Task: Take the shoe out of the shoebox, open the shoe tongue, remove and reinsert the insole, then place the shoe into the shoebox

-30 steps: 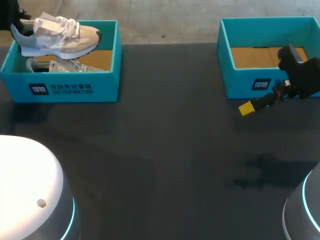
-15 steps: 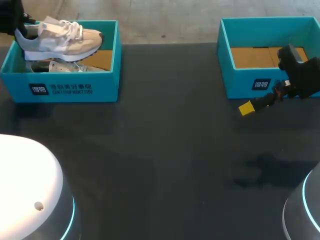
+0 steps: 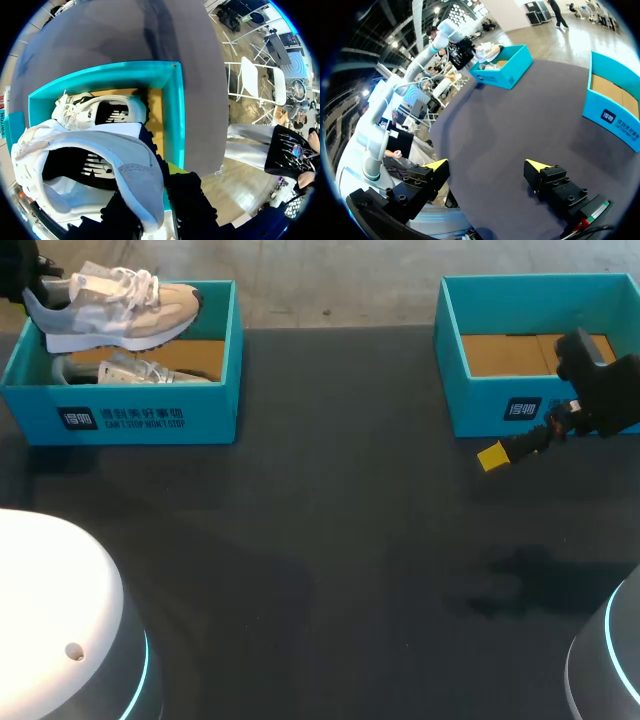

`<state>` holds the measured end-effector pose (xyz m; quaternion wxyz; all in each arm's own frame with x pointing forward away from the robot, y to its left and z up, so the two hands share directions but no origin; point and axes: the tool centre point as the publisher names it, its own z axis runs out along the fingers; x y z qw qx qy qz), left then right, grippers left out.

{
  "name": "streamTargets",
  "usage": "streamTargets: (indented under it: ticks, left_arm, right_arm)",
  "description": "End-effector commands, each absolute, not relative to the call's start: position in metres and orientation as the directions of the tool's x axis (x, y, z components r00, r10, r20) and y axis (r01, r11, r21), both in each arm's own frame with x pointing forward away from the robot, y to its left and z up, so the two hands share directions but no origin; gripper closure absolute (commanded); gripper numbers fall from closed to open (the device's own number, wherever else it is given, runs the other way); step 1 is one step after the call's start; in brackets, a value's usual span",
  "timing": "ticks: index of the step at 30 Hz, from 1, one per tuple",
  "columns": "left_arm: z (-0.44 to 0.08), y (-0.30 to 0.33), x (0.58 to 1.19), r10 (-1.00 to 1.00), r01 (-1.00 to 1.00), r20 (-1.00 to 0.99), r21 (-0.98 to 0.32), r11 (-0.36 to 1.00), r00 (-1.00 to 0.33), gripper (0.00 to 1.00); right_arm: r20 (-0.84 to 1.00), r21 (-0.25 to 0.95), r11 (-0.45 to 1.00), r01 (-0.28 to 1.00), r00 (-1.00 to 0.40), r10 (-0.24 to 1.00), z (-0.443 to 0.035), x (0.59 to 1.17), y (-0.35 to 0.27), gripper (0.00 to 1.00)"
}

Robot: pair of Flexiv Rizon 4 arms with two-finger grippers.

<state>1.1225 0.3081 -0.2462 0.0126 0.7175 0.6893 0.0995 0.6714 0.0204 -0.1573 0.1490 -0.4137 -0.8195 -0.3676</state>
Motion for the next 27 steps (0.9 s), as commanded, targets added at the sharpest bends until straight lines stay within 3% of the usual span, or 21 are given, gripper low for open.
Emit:
streamTargets:
  ticks: [1, 27]
  left_arm:
    - [-0.243, 0.307, 1.13, 0.991, 0.985, 0.132, 0.163, -0.048, 0.027, 1.0]
    - [-0.27, 0.303, 1.164, 0.989, 0.983, 0.144, 0.178, -0.043, 0.017, 1.0]
  right_arm:
    - [0.548, 0.477, 0.388, 0.789, -0.612, 0.571, -0.158, 0.672, 0.021, 0.0]
    - [0.548, 0.477, 0.388, 0.789, -0.612, 0.571, -0.158, 0.672, 0.021, 0.0]
